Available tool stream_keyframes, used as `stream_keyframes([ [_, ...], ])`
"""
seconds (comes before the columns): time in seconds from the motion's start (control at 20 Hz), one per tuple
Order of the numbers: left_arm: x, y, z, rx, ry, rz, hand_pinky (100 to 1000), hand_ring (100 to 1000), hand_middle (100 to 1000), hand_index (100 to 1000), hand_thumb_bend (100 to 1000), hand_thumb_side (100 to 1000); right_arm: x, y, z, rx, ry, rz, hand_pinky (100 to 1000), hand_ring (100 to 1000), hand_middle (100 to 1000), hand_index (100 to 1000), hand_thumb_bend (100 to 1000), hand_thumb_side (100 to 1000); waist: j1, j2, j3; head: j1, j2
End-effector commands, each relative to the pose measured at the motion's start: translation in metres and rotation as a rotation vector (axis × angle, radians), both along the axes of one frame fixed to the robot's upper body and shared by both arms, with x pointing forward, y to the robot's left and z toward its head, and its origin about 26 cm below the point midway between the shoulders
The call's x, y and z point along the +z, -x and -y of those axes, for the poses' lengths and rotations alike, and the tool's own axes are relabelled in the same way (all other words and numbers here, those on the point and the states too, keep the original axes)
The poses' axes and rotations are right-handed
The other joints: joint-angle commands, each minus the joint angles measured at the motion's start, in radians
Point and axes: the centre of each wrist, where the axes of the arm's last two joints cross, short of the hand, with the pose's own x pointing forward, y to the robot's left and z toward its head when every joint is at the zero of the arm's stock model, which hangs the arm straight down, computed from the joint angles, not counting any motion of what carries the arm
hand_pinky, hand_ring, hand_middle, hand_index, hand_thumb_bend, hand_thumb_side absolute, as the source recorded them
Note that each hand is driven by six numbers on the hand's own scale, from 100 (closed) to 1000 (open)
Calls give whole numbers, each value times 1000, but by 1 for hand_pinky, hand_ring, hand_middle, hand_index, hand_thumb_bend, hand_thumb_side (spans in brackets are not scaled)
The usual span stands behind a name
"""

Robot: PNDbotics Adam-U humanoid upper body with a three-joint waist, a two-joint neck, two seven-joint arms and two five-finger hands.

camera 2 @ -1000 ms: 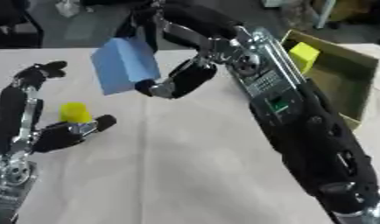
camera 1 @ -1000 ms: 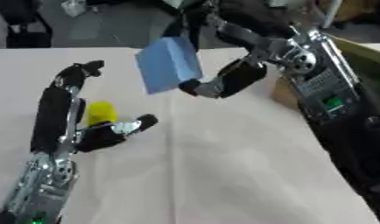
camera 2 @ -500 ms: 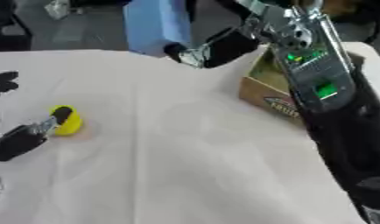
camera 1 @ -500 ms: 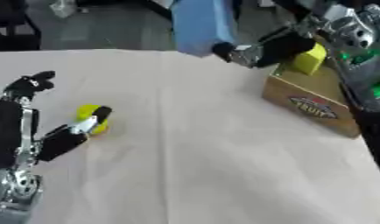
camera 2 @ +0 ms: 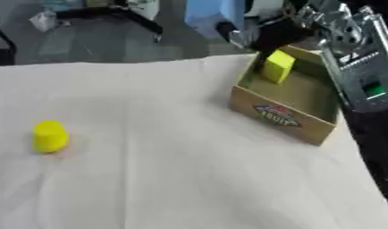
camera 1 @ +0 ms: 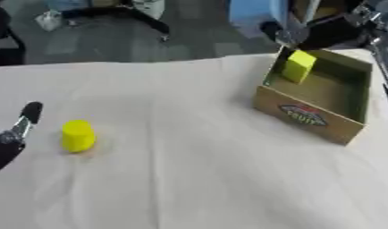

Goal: Pick up the objects with one hand, pass them to the other hand, and then place them into the box on the other side of the table.

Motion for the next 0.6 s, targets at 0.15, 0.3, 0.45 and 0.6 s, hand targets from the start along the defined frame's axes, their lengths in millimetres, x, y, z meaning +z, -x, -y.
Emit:
stream_keyframes([
  [0.15,19,5,-11,35,-3,81,714,672,587,788,673,669,12,3,36,-128,-3,36,808,470,395,563,100,100,12,-8,0,-50,-18],
  [0.3,21,6,-12,38,-3,91,714,672,587,788,674,670,10,4,49,-163,-16,26,811,469,395,564,100,100,11,-8,-1,-75,-24],
  [0.45,23,7,-13,39,-8,97,713,671,586,790,668,666,6,5,62,-201,-18,12,812,471,397,565,100,100,11,-7,0,-95,-26],
  [0.6,23,7,-13,47,-7,100,707,667,582,797,648,665,-4,4,77,-262,-22,-9,813,473,401,569,100,100,11,-8,0,-107,-29],
])
